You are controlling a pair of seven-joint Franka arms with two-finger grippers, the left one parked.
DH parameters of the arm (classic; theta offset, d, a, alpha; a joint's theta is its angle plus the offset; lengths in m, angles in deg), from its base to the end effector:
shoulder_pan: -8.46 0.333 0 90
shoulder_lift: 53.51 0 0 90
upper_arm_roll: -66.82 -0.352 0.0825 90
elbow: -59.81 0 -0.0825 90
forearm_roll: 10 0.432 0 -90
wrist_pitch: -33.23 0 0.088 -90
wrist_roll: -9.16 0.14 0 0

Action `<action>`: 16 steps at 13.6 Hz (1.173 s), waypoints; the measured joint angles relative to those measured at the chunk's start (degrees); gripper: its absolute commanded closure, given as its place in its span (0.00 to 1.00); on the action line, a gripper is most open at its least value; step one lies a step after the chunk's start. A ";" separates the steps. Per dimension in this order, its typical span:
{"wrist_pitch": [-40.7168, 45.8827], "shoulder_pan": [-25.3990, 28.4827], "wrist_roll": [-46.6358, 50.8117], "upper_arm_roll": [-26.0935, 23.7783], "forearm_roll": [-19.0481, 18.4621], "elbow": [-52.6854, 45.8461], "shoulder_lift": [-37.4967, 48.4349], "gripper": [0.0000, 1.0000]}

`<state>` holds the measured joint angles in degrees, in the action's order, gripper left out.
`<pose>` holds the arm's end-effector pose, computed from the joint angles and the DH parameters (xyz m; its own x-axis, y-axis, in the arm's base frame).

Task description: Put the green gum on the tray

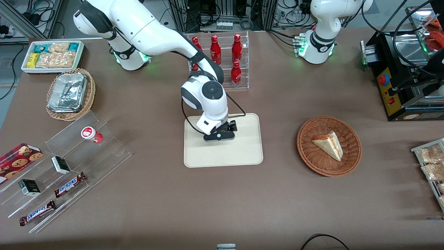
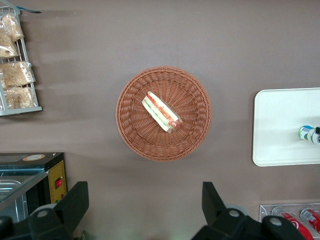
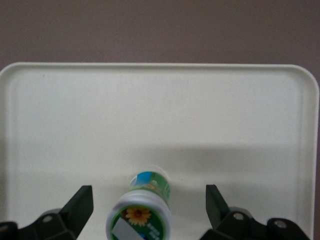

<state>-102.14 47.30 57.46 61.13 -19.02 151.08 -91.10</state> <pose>0.5609 0.5306 0.2277 0.9923 0.0128 0.1233 0.0185 -0.9988 -0.0447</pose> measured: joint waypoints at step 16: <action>39.03 -27.93 -22.58 0.04 7.88 2.13 30.72 0.00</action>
<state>-63.11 19.37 34.88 61.17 -11.14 153.21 -60.39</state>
